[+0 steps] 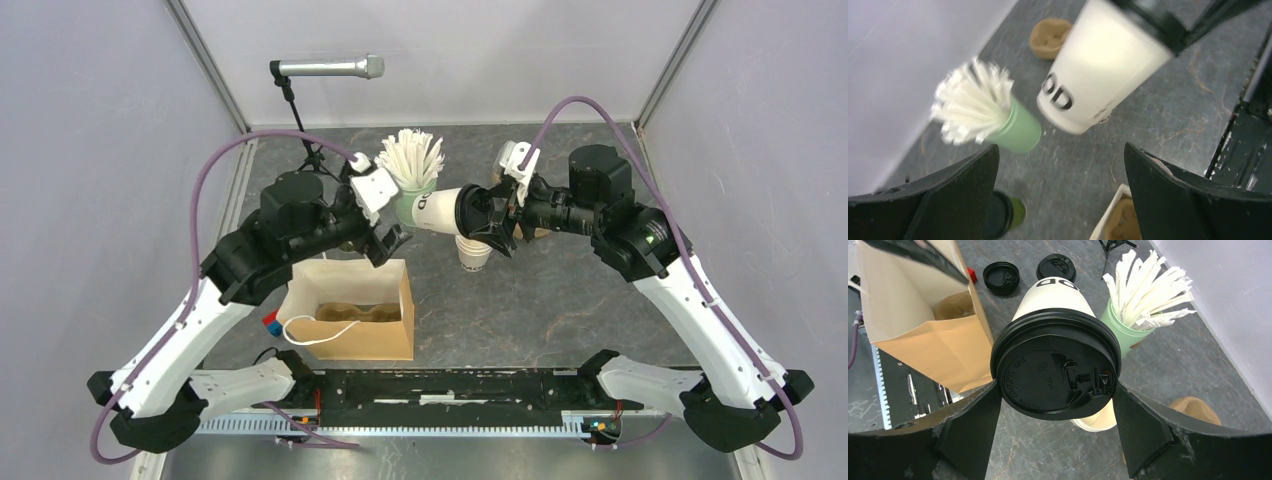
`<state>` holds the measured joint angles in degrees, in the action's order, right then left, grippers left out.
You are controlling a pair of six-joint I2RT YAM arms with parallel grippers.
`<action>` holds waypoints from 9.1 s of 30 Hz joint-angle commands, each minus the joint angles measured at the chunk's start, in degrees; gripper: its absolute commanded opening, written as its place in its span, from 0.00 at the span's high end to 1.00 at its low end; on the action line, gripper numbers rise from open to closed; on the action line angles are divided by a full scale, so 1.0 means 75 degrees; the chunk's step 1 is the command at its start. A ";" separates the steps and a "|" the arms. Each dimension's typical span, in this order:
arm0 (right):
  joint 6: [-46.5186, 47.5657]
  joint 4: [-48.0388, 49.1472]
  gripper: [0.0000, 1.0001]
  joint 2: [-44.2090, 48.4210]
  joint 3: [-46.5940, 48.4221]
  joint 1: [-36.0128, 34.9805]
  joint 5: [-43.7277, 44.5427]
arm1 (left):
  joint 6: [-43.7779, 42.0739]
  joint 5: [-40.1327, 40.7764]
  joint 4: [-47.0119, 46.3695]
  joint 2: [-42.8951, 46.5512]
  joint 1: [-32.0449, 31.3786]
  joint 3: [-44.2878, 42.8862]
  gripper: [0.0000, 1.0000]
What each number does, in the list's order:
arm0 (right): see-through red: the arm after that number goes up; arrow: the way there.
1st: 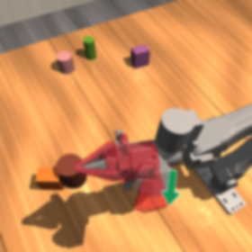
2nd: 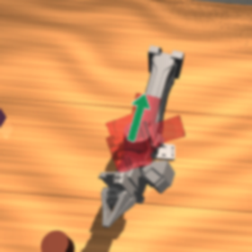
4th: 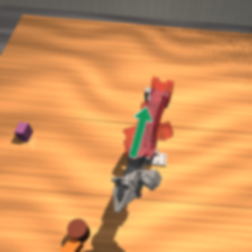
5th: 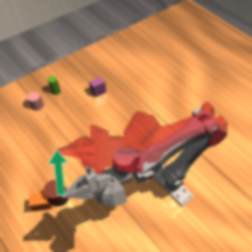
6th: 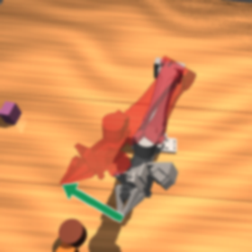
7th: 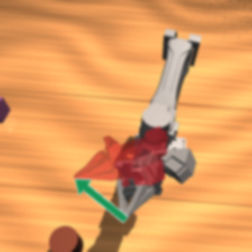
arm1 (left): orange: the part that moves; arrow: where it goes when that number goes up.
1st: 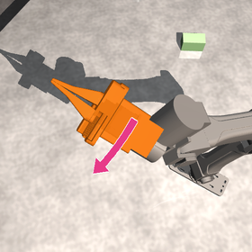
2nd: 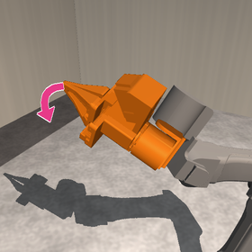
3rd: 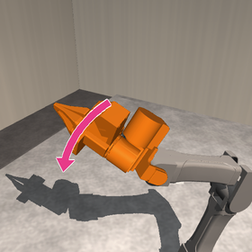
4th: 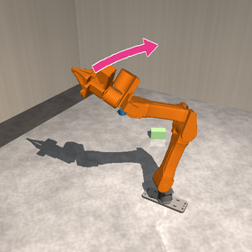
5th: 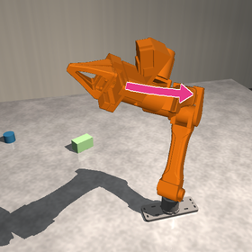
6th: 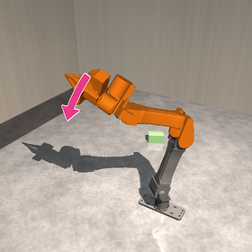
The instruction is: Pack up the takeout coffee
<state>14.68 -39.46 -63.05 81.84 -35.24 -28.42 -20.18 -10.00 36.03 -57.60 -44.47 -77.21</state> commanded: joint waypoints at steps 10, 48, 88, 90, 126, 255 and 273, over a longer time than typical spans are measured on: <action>-0.0281 0.0175 0.16 -0.0165 0.0795 -0.0040 0.0587 | 0.4971 0.5253 0.7608 -0.1354 0.0000 -0.4152 0.00; -0.0746 0.0722 0.15 0.0810 -0.0422 -0.0046 0.0508 | 0.7731 0.4294 0.7781 -0.0106 0.1557 -0.2140 0.22; -0.0607 -0.0688 0.16 0.0293 0.1919 -0.0045 0.0617 | 0.8336 0.1683 0.2711 0.0045 0.1898 -0.0114 0.98; -0.0847 -0.0428 0.17 0.0225 0.1880 -0.0046 0.0290 | 0.8529 0.1642 0.2620 -0.0217 0.1895 -0.0264 0.98; 0.0316 -0.2275 0.18 -0.0628 0.1759 -0.1508 0.1699 | 0.8817 0.1486 0.3579 -0.0666 0.1897 -0.0314 0.47; 0.1261 -0.0252 0.19 -0.2425 -0.0350 -0.6366 0.6247 | 0.7175 0.0271 0.3829 0.1497 0.2015 0.0925 0.45; 0.1067 0.0082 0.19 -0.2284 -0.0598 -0.6360 0.6482 | 0.7090 -0.0292 0.3485 0.1688 0.2012 0.1441 0.56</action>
<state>23.81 -41.63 -81.91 77.71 -82.52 19.27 32.18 -10.48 63.48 -46.22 -29.58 -67.81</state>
